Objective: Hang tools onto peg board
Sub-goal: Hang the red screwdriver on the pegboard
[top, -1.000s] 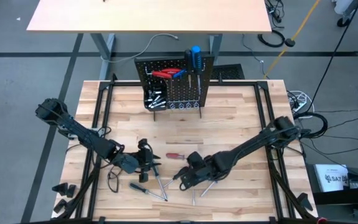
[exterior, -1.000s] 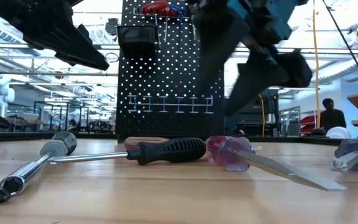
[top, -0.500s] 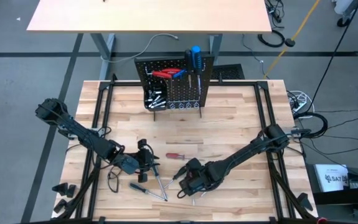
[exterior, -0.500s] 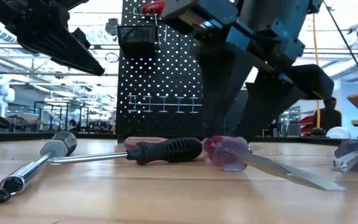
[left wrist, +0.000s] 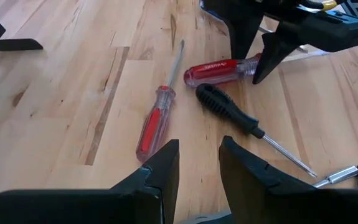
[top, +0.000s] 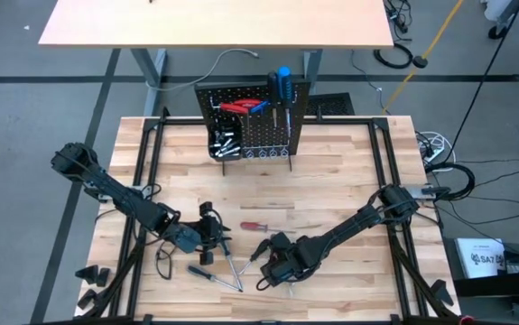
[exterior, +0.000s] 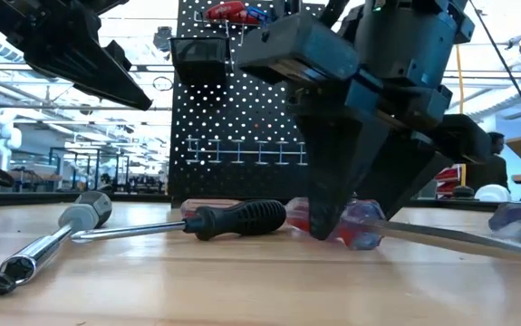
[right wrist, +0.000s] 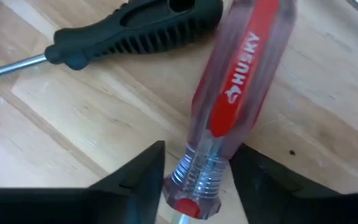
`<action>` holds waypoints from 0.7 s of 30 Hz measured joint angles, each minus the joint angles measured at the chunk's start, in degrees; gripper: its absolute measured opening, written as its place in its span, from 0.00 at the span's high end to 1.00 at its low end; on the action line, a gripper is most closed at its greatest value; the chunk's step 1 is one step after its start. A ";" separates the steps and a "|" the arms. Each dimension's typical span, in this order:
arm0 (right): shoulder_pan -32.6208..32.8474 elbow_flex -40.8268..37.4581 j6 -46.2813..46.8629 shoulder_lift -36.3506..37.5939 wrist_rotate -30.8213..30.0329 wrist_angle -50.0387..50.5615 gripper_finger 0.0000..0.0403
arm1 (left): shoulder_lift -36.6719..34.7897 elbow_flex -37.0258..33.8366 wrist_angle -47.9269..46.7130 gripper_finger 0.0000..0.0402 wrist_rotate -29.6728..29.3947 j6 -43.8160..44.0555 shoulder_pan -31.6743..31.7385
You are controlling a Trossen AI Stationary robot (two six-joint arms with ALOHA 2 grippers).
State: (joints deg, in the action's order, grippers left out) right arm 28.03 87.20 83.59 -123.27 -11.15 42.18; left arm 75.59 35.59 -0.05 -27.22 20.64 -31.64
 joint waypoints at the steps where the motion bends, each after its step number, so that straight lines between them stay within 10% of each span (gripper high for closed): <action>1: -0.02 -0.04 -0.52 0.12 0.24 0.37 0.61 | 0.00 0.00 0.00 0.71 0.00 0.00 0.00; 5: -0.04 -0.15 -2.55 0.49 0.76 0.78 0.80 | 0.00 0.00 -0.02 0.71 0.00 0.00 0.00; 12: 1.01 -0.66 -4.06 3.51 -2.29 -2.66 0.80 | -2.23 0.00 -1.45 0.71 -3.88 -0.03 -0.78; 21: 6.36 -0.48 -10.04 16.01 -30.07 -1.29 0.80 | -10.17 0.00 -3.89 0.71 -15.23 1.20 -7.19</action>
State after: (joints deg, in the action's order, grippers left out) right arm 34.39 86.72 73.55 -107.26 -41.22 40.89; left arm 65.42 35.59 -3.94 -42.45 21.85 -38.83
